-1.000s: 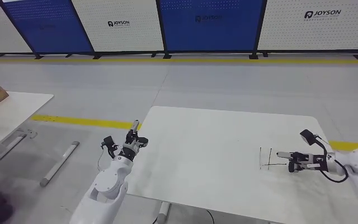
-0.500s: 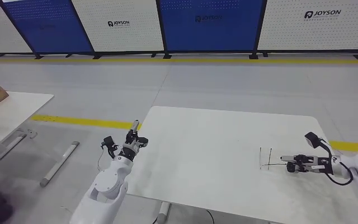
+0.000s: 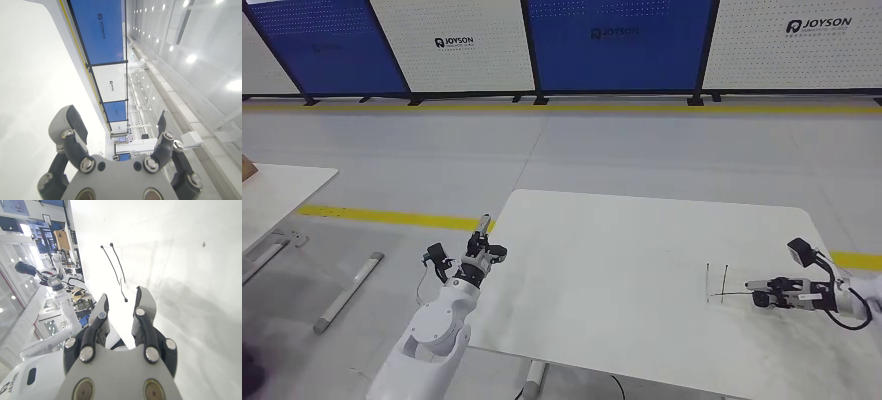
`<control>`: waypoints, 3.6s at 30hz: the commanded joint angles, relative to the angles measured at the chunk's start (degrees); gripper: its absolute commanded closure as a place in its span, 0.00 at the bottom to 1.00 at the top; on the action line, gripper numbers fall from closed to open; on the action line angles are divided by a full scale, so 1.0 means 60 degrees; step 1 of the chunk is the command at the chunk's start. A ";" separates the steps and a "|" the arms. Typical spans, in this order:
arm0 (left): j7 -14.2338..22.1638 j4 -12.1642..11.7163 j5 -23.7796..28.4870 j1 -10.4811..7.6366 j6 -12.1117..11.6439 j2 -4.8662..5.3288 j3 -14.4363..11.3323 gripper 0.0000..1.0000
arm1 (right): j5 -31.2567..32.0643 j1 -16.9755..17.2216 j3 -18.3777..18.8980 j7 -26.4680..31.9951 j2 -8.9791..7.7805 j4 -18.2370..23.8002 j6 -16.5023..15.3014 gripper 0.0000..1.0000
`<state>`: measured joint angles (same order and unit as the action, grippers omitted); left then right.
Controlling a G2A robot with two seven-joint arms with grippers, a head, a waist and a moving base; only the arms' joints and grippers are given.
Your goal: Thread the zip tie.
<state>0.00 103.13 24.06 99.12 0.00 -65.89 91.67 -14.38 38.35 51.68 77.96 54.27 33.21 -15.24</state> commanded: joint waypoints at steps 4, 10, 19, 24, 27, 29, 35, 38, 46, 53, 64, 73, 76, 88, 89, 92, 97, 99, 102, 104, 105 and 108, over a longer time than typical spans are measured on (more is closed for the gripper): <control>0.0000 0.0000 0.0000 0.0000 0.0000 0.0000 0.0000 0.00 | 0.0010 -0.0102 -0.0033 0.0040 0.0078 -0.0263 -0.0083 0.77; 0.0000 0.0000 0.0000 0.0000 0.0000 0.0000 0.0000 0.00 | 0.0035 -0.0183 -0.0036 0.0057 0.0143 -0.0469 -0.0184 0.91; 0.0000 0.0000 0.0000 0.0000 0.0000 0.0000 0.0000 0.00 | 0.0100 -0.0249 -0.0039 0.0084 0.0220 -0.0654 -0.0229 1.00; 0.0000 0.0000 0.0000 0.0000 0.0000 0.0000 0.0000 0.00 | 0.0107 -0.0276 0.0017 0.0153 0.0226 -0.0747 -0.0366 1.00; 0.0000 0.0000 0.0000 0.0000 0.0000 0.0000 0.0000 0.00 | -0.0057 -0.0244 0.0104 0.0280 0.0191 -0.0742 -0.0602 1.00; 0.0000 0.0000 0.0000 0.0000 0.0000 0.0000 0.0000 0.00 | -0.0162 -0.0232 0.0172 0.0280 0.0142 -0.0721 -0.0707 1.00; 0.0000 0.0000 0.0000 0.0000 0.0000 0.0000 0.0000 0.00 | -0.1103 0.0306 0.0663 0.0280 -0.0281 0.0381 -0.0707 1.00; 0.0000 0.0000 0.0000 0.0000 0.0000 0.0000 0.0000 0.00 | -0.1833 0.0892 0.1147 0.0280 -0.0642 0.1376 -0.0707 1.00; 0.0000 0.0000 0.0000 0.0000 0.0000 0.0000 0.0000 0.00 | -0.3242 0.3248 0.2727 0.0280 -0.1635 0.4983 -0.0707 1.00; 0.0000 0.0000 0.0000 0.0000 0.0000 0.0000 0.0000 0.00 | -0.3242 0.3248 0.2727 0.0280 -0.1635 0.4983 -0.0707 1.00; 0.0000 0.0000 0.0000 0.0000 0.0000 0.0000 0.0000 0.00 | -0.3693 0.3100 0.1757 -0.0882 -0.1069 0.6540 -0.0707 1.00; 0.0000 0.0000 0.0000 0.0000 0.0000 0.0000 0.0000 0.00 | -0.2556 0.2300 0.0265 -0.2577 -0.0427 0.6885 -0.0310 1.00; 0.0000 0.0000 0.0000 0.0000 0.0000 0.0000 0.0000 0.00 | -0.2556 0.2300 0.0265 -0.2577 -0.0427 0.6885 -0.0310 1.00; 0.1232 0.1344 -0.1079 0.0133 0.0353 0.0017 -0.0735 0.00 | -0.3764 0.3033 0.1080 -0.3550 -0.0343 0.7244 -0.0707 1.00; 0.1334 0.1495 -0.1375 0.0160 0.0415 0.0014 -0.0968 0.00 | -0.3720 0.3121 0.1136 -0.3685 -0.0297 0.7375 -0.0707 1.00; 0.1630 0.1554 -0.1768 0.0128 0.0690 -0.0005 -0.1536 0.00 | -0.3704 0.3214 0.1047 -0.4068 -0.0118 0.7420 -0.0707 1.00; 0.0784 0.1059 -0.2089 -0.0300 0.1091 -0.0108 -0.2149 0.00 | -0.3646 0.3184 0.0904 -0.4185 -0.0008 0.7242 -0.0707 1.00; 0.0784 0.1059 -0.2089 -0.0300 0.1091 -0.0108 -0.2149 0.00 | -0.3646 0.3184 0.0904 -0.4185 -0.0008 0.7242 -0.0707 1.00; 0.0784 0.1059 -0.2089 -0.0300 0.1091 -0.0108 -0.2149 0.00 | -0.3646 0.3184 0.0904 -0.4185 -0.0008 0.7242 -0.0707 1.00; 0.0784 0.1059 -0.2089 -0.0300 0.1091 -0.0108 -0.2149 0.00 | -0.3646 0.3184 0.0904 -0.4185 -0.0008 0.7242 -0.0707 1.00; 0.0784 0.1059 -0.2089 -0.0300 0.1091 -0.0108 -0.2149 0.00 | -0.3609 0.3222 0.0907 -0.4301 -0.0003 0.7261 -0.0653 1.00; 0.1265 0.0963 -0.2020 -0.0303 0.0819 -0.0103 -0.2256 0.00 | -0.2812 0.3435 0.0827 -0.5243 0.0052 0.7638 -0.0707 1.00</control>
<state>5.59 109.16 11.70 97.24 5.61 -66.55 78.52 -32.74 58.41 57.11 48.65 54.39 78.12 -19.28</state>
